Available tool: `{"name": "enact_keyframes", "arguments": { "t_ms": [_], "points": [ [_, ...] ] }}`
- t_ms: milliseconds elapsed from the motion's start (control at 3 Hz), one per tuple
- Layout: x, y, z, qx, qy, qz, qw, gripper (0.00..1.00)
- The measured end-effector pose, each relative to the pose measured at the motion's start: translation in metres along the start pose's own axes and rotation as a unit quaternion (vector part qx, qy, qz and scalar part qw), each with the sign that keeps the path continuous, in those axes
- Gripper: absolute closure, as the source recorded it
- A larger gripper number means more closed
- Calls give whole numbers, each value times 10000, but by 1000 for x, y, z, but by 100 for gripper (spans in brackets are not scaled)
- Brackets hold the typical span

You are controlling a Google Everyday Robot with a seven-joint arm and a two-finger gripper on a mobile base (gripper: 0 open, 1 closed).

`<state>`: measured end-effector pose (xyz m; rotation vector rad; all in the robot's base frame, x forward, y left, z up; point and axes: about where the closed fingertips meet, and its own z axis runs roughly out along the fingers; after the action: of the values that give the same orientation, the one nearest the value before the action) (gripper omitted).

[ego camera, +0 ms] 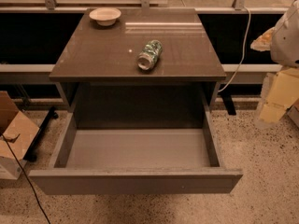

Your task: Place green can into top drawer

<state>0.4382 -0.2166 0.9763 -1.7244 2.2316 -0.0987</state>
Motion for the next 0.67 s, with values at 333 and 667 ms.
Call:
{"name": "enact_keyframes", "arguments": {
  "t_ms": [333, 667],
  "points": [
    [0, 0, 0, 1, -1, 0, 10000, 0],
    [-16, -8, 9, 215, -438, -48, 9988, 0]
  ]
}}
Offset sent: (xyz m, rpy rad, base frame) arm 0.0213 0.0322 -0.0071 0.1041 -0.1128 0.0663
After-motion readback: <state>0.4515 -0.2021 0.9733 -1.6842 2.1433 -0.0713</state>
